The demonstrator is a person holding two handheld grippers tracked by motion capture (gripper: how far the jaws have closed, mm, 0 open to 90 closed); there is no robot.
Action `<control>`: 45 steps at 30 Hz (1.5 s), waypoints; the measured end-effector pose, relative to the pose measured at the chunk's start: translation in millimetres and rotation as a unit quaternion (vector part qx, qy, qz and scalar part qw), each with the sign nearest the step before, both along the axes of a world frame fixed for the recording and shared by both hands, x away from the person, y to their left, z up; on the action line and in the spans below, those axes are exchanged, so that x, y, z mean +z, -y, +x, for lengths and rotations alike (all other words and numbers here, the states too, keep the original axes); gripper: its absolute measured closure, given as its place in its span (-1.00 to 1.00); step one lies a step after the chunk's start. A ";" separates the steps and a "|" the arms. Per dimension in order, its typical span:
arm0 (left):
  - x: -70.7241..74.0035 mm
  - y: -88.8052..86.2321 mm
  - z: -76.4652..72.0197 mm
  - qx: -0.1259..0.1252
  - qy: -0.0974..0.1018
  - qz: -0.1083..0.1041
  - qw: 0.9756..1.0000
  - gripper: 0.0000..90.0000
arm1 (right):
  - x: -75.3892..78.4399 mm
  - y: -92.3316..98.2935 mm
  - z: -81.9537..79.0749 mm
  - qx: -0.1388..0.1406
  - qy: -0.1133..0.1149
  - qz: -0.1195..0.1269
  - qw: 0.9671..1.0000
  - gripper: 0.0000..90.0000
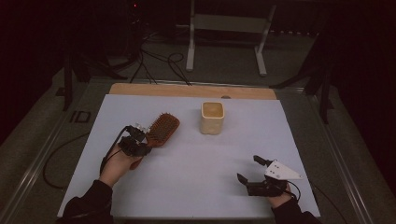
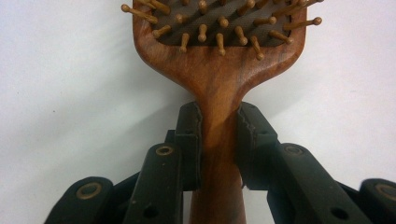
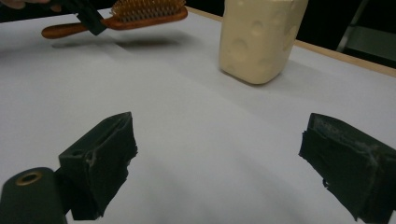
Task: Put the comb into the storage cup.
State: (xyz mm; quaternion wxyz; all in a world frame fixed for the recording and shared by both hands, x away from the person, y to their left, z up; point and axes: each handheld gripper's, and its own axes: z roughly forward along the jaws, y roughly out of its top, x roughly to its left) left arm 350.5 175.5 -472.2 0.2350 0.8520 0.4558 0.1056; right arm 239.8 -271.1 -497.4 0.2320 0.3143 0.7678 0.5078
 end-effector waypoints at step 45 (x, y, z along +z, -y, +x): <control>60.4 51.2 -53.6 -0.083 0.157 -0.086 0.980 0.63 | 10.5 -1.6 -0.8 -0.029 -0.007 -0.004 1.000 -0.79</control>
